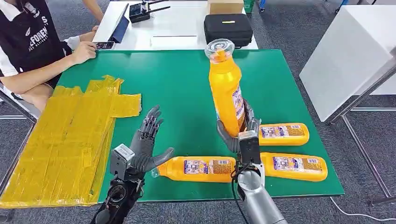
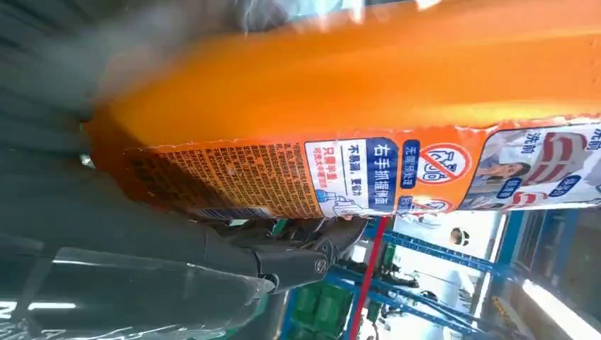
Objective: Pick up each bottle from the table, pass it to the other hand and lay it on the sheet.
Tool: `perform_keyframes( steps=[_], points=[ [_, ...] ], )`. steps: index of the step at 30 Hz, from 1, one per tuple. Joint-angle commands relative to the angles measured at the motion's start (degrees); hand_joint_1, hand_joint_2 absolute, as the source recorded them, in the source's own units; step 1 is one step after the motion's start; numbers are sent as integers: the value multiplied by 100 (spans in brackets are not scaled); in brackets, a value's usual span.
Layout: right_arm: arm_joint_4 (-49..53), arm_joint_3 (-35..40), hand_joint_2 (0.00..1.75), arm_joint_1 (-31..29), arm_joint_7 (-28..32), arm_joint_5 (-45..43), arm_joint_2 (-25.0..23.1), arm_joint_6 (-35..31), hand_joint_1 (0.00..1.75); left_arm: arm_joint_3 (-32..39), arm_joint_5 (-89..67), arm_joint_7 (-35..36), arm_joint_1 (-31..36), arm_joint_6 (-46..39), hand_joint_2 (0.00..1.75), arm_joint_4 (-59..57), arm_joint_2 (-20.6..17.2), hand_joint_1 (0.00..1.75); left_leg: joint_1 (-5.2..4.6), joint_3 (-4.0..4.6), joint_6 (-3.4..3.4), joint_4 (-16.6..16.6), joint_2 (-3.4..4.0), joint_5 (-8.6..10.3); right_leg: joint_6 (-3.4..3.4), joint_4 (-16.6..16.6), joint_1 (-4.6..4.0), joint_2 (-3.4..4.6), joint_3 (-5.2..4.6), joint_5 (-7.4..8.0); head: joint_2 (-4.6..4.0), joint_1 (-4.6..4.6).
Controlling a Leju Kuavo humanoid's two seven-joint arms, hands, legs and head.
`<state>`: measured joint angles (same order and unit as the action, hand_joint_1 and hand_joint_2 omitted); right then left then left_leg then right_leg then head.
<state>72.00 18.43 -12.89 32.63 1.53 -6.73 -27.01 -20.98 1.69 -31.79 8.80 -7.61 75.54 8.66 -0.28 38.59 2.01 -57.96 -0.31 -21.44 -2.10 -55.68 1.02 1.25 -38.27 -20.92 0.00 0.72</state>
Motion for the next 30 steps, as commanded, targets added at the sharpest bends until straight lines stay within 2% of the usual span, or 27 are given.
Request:
perform_keyframes(
  steps=[1, 2, 4, 6, 7, 8, 10, 19, 20, 21, 23, 24, 26, 27, 30],
  points=[
    [62, 387, 175, -75, -70, -221, 2, 808, 175, -224, 379, 419, 785, 61, 175, -34, -237, 0, 5, -19, -12, -6, -9, -10, 11, -8, -7, -19, 21, -13, 0, 2],
    [-13, 668, 175, -150, -34, -129, 91, 1152, 175, -278, 381, 461, 933, 60, 175, 7, -242, 0, 6, -34, -17, -12, -6, -20, 15, -13, -9, -20, 36, -22, 0, 2],
    [-105, 1002, 175, -241, -39, -46, 181, 1632, 175, -348, 375, 517, 1071, 62, 175, 48, -252, 0, 7, -10, -9, -6, -2, -5, 9, -4, -9, -10, 13, -5, 0, 2],
    [-130, 1020, 175, -230, -38, -51, 137, 1628, 175, -353, 383, 563, 1110, 52, 175, 53, -229, 0, 4, -14, -8, -4, 2, -6, 9, -4, -6, -6, 16, -5, 0, 2],
    [-159, 1129, 175, -271, -63, -45, 192, 1836, 175, -373, 383, 560, 1100, 52, 175, 57, -237, 0, 5, -33, -13, -7, 5, -16, 13, -8, -8, -8, 33, -14, 0, 0],
    [-214, 1367, 175, -344, -148, 34, 303, 2373, 175, -450, 385, 563, 1142, 68, 175, 53, -246, 0, 3, -30, -11, -3, 5, -12, 11, -4, -6, -6, 29, -10, 0, 2],
    [-293, 1548, 175, -397, -180, 253, 328, 2565, 175, -497, 381, 570, 1175, 71, 175, 78, -233, 0, 4, -37, -12, -3, 2, -15, 11, -4, -6, -11, 38, -14, 0, 0],
    [-332, 1571, 175, -410, -196, 295, 316, 2630, 175, -523, 386, 573, 1190, 81, 175, 96, -232, 0, 5, -48, -15, -6, -3, -20, 15, -7, -8, -18, 50, -21, 0, 2],
    [-358, 1664, 175, -440, -232, 413, 349, 2724, 175, -534, 406, 578, 1193, 99, 175, 110, -234, 0, 5, -58, -18, -8, -3, -25, 18, -10, -8, -20, 60, -27, 0, 2],
    [-380, 1690, 175, -444, -261, 465, 350, 2775, 175, -549, 431, 587, 1192, 129, 175, 138, -238, 0, 3, -29, -10, -1, 0, -10, 11, -2, -5, -10, 31, -10, 0, 0],
    [-449, 1707, 175, -436, -291, 531, 316, 2797, 175, -580, 465, 598, 1165, 168, 175, 237, -234, 0, 4, -51, -17, -5, 1, -22, 17, -7, -8, -14, 52, -22, 0, 2],
    [-496, 1696, 175, -423, -293, 540, 307, 2799, 175, -601, 463, 599, 1147, 161, 175, 304, -229, 0, 5, -29, -11, -2, 1, -11, 12, -1, -7, -10, 31, -11, 0, 2],
    [-559, 1689, 175, -382, -289, 633, 288, 2778, 175, -659, 456, 602, 1121, 168, 175, 402, -230, 0, 6, -57, -18, -6, 1, -27, 18, -8, -10, -16, 58, -27, 0, 0],
    [-559, 1713, 175, -374, -284, 683, 288, 2772, 175, -675, 451, 606, 1117, 172, 175, 405, -231, 0, 7, -36, -12, -2, -3, -14, 12, -1, -10, -15, 39, -15, 0, 0],
    [-627, 1758, 175, -363, -326, 888, 229, 2755, 175, -724, 440, 620, 1120, 194, 175, 365, -218, 0, 6, -48, -14, -2, -3, -20, 14, -2, -9, -17, 50, -21, 0, 2]
  ],
)
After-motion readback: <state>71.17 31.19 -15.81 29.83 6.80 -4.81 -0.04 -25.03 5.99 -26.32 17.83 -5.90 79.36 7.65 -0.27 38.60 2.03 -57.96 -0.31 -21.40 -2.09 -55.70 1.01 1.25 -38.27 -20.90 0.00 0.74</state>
